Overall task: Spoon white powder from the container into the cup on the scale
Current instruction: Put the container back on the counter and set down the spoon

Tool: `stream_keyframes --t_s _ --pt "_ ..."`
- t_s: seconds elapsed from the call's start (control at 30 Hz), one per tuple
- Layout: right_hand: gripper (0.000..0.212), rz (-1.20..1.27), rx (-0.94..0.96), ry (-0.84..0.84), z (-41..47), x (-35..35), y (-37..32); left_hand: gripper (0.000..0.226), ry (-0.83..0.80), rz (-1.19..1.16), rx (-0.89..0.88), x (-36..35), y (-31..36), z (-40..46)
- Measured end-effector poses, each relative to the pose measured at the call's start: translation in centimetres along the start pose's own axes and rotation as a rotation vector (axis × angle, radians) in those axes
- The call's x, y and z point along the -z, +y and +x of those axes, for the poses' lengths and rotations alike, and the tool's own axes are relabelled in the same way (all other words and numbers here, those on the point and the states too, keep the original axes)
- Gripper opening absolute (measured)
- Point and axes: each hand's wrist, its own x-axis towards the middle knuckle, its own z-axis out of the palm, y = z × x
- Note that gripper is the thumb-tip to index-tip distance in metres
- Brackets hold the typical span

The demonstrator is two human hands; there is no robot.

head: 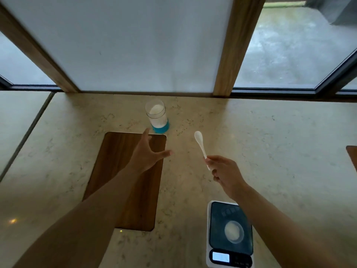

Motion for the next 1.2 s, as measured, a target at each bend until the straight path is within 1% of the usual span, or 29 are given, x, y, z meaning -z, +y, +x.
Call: stream_keyframes --t_s 0.13,0.27,0.47,0.6,0.77,0.9,1.07,1.2 --pt "0.008 0.029 0.025 0.053 -2.8 2.1 0.6 0.135 -0.059 0.001 -0.061 -0.8 1.1 -3.7" --pt "0.004 0.022 0.044 0.085 -6.1 5.0 2.6 0.133 -0.109 -0.036 -0.131 -2.5 1.6 -8.0" --pt "0.005 -0.089 0.073 0.174 -10.5 9.5 6.5 0.132 -0.205 -0.027 -0.180 -5.7 1.7 -13.0" --pt "0.015 -0.193 0.068 0.229 -12.9 12.6 9.6 0.131 -0.232 0.007 -0.180 -8.1 1.0 -15.9" --pt "0.010 -0.284 0.019 0.301 -15.8 15.7 13.7 0.133 -0.238 0.023 -0.179 -11.0 -0.8 -18.9" --pt "0.002 -0.384 -0.025 0.335 -17.3 17.0 16.3 0.136 -0.263 0.042 -0.173 -12.9 -2.1 -20.5" --pt "0.016 -0.412 -0.092 0.326 -17.8 17.0 18.3 0.134 -0.291 0.076 -0.191 -14.5 -2.2 -22.1" --pt "0.017 -0.430 -0.115 0.309 -17.4 16.6 18.6 0.132 -0.306 0.083 -0.188 -14.9 -2.6 -23.0"
